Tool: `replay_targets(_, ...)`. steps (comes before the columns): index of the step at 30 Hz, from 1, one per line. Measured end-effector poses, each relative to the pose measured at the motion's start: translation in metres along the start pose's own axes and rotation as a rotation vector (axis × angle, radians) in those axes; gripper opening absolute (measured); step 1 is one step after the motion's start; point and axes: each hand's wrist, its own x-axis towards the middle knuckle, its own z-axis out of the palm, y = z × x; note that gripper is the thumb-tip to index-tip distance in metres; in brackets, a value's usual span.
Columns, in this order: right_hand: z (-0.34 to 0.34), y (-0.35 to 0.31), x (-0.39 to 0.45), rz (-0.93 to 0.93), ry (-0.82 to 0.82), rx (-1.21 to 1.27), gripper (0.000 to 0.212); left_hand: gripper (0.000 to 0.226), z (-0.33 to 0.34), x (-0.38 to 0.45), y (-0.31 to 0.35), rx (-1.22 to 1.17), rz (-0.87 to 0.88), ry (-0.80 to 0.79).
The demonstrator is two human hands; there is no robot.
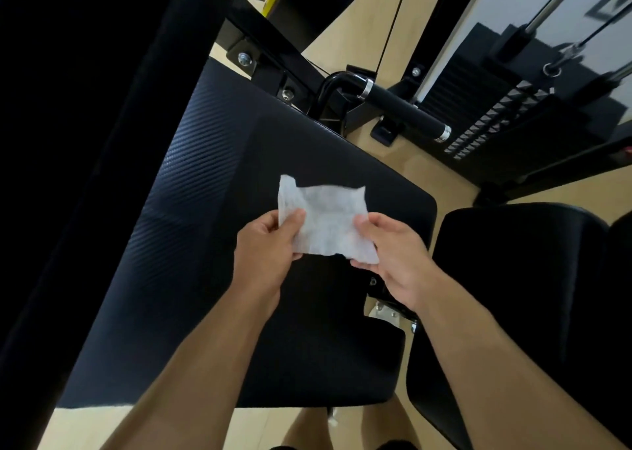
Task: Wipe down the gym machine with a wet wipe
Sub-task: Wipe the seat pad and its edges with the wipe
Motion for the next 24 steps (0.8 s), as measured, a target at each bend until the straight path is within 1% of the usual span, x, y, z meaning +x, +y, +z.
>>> replay_targets(3,0.007,0.007,0.001,0.071,0.211,0.281,0.02,0.021,0.002,-0.004,-0.005,0.041,0.039,-0.023)
replay_targets(5,0.01,0.011,0.001,0.089,0.332,0.347,0.02,0.017,0.005,-0.008,-0.008,0.067,0.06,-0.036)
replay_targets(7,0.012,0.014,0.0,-0.003,0.445,0.186,0.019,0.013,0.009,-0.014,-0.009,0.11,0.093,-0.027)
replay_targets(9,0.011,0.018,-0.005,-0.185,0.566,-0.044,0.019,0.013,0.012,-0.019,-0.011,0.138,0.121,-0.021)
replay_targets(12,0.011,0.019,-0.019,-0.415,0.67,-0.241,0.011,0.014,0.018,-0.029,-0.013,0.16,0.165,-0.059)
replay_targets(14,0.014,0.021,-0.027,-0.531,0.684,-0.413,0.007,0.016,0.025,-0.034,-0.014,0.167,0.182,-0.104)
replay_targets(15,0.017,0.023,-0.031,-0.57,0.636,-0.505,0.007,0.018,0.028,-0.036,-0.014,0.136,0.161,-0.14)
replay_targets(17,0.022,0.028,-0.037,-0.61,0.431,-0.642,0.022,0.025,0.036,-0.041,-0.014,0.0,0.061,-0.207)
replay_targets(18,0.024,0.032,-0.039,-0.604,0.311,-0.653,0.03,0.029,0.038,-0.042,-0.013,-0.112,-0.013,-0.216)
replay_targets(19,0.025,0.033,-0.043,-0.584,0.229,-0.618,0.036,0.034,0.039,-0.042,-0.013,-0.235,-0.088,-0.207)
replay_targets(20,0.024,0.034,-0.046,-0.555,0.198,-0.544,0.039,0.039,0.038,-0.041,-0.013,-0.325,-0.14,-0.197)
replay_targets(21,0.022,0.035,-0.048,-0.531,0.218,-0.453,0.037,0.04,0.037,-0.04,-0.015,-0.356,-0.153,-0.207)
replay_targets(22,0.019,0.036,-0.05,-0.53,0.271,-0.367,0.03,0.036,0.036,-0.039,-0.017,-0.327,-0.133,-0.221)
replay_targets(23,0.015,0.037,-0.05,-0.529,0.346,-0.307,0.022,0.032,0.035,-0.038,-0.018,-0.285,-0.106,-0.229)
replay_targets(24,0.011,0.036,-0.049,-0.498,0.421,-0.272,0.021,0.029,0.035,-0.036,-0.02,-0.248,-0.084,-0.228)
